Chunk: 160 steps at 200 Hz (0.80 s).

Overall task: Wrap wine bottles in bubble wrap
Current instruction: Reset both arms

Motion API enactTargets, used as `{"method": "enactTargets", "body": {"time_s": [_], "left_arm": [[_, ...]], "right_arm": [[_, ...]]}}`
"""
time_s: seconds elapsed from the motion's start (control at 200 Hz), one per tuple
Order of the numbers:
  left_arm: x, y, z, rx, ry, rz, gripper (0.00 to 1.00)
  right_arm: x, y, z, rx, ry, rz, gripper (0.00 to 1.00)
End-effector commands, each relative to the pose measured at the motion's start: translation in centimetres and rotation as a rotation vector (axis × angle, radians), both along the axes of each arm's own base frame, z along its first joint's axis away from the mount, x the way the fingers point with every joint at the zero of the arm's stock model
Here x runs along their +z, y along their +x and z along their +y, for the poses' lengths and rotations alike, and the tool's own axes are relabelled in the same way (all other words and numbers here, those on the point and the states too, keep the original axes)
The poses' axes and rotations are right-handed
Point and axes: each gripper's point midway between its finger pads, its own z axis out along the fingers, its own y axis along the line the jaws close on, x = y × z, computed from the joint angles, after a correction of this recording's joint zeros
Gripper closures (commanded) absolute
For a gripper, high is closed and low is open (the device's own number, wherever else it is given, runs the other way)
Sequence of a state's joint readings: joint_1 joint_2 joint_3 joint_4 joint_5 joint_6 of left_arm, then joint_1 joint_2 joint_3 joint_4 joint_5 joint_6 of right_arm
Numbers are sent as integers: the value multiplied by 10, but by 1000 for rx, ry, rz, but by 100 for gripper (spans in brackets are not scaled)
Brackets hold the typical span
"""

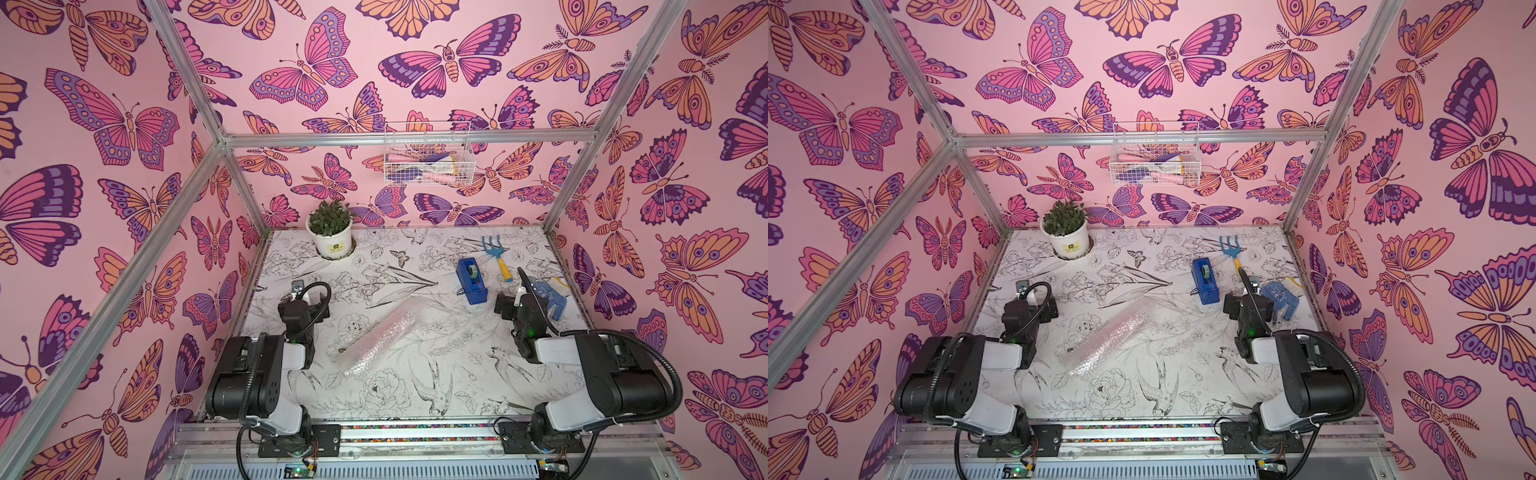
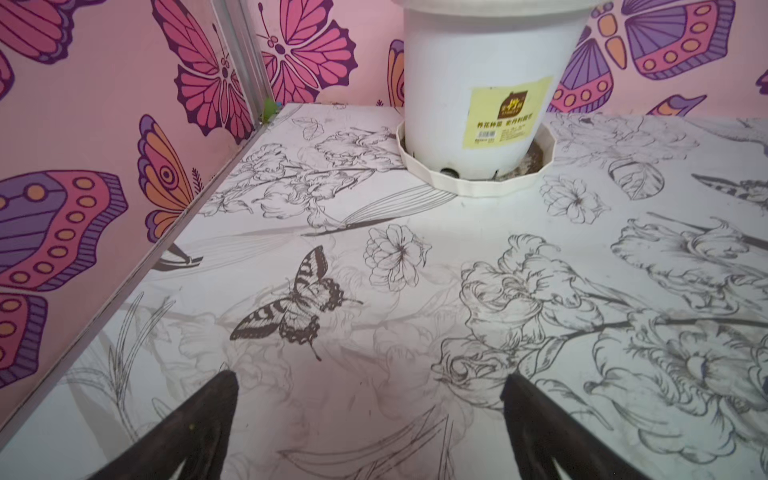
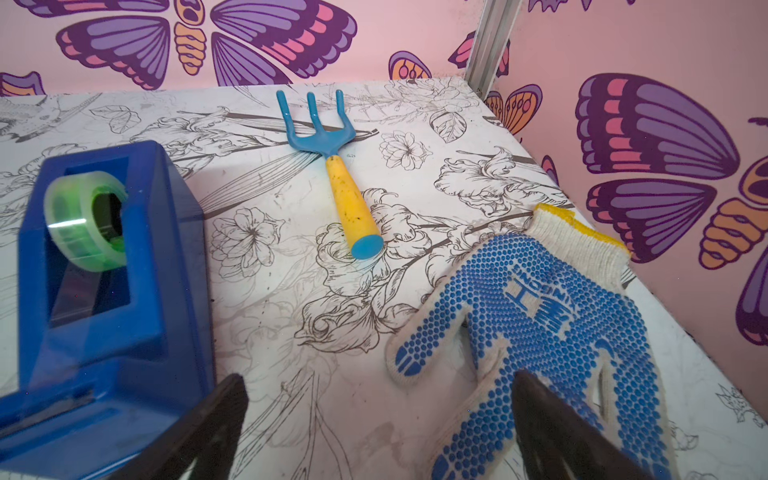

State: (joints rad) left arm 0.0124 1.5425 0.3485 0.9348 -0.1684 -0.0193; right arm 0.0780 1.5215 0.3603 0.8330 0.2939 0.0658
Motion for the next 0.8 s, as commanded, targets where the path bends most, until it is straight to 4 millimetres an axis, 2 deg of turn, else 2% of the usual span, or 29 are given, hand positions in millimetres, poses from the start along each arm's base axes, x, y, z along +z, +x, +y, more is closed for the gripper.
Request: {"method": "enactTargets", "body": {"time_s": [0.0, 0.656, 0.681, 0.696, 0.711, 0.731, 0.746, 0.756, 0.766, 0.771, 0.776, 0.786, 0.797], "left_arm": [[-1, 1, -4, -22, -18, -2, 0], [1, 2, -4, -22, -16, -12, 0], [1, 2, -4, -22, -17, -12, 0], [1, 2, -4, -22, -17, -12, 1], [1, 2, -3, -21, -16, -13, 5], [0, 1, -4, -22, -17, -10, 16], [1, 1, -4, -23, -18, -14, 32], [1, 1, -4, -22, -19, -14, 48], [1, 1, -4, -22, -19, -12, 66], [1, 1, -4, -21, -19, -13, 75], [1, 1, -4, -22, -19, -13, 80], [1, 1, -3, -21, -18, -12, 98], [1, 1, -4, -22, -18, -12, 100]], "right_arm": [[17, 9, 0, 4, 2, -51, 1], [17, 9, -1, 8, 11, -47, 1], [16, 9, 0, 9, 11, -46, 9], [16, 9, 0, 9, 11, -46, 20], [16, 9, 0, 9, 11, -46, 33], [16, 10, -1, 10, 13, -46, 59], [16, 10, -1, 11, 14, -44, 81], [16, 10, 0, 12, 15, -43, 95], [16, 10, -1, 10, 15, -43, 100], [16, 10, -1, 11, 15, -44, 100], [16, 10, -1, 11, 15, -44, 100], [16, 10, -1, 12, 15, -44, 100], [16, 10, -1, 12, 15, -44, 100]]}}
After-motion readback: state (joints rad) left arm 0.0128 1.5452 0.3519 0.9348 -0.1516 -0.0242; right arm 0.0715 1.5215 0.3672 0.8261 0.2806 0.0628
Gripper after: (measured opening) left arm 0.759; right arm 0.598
